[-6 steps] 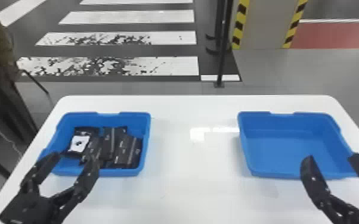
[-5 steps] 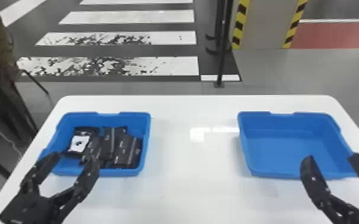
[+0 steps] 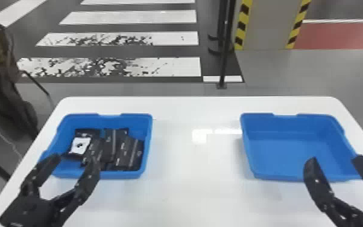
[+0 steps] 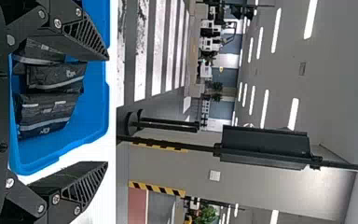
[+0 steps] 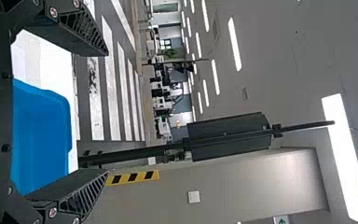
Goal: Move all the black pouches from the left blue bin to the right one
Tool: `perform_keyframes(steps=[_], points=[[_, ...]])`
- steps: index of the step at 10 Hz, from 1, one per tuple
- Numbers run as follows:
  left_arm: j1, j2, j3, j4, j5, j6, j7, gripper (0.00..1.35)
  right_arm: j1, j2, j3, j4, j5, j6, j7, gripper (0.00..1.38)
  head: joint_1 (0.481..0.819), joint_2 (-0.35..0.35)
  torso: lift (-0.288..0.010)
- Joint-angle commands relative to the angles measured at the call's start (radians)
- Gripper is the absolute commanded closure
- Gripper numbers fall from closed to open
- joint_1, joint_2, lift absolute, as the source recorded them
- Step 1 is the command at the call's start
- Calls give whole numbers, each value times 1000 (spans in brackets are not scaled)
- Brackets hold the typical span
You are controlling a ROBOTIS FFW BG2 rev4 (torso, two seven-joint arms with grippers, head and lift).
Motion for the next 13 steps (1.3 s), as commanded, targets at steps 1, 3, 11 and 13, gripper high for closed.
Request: perform_keyframes(steps=[1, 3, 11, 13], points=[[0, -3, 0, 0, 0, 0, -1, 256, 0, 0, 0, -2, 0, 0, 0, 137, 695, 44, -140], [-5, 2, -2, 0, 0, 19, 0, 256, 0, -1, 0, 1, 0, 0, 0, 137, 695, 44, -140], [-314, 77, -24, 113, 2, 523, 2, 256, -5, -5, 10, 8, -6, 0, 0, 137, 695, 31, -140], [-407, 97, -60, 209, 34, 606, 2, 256, -7, -5, 12, 11, -10, 0, 0, 137, 695, 21, -140]])
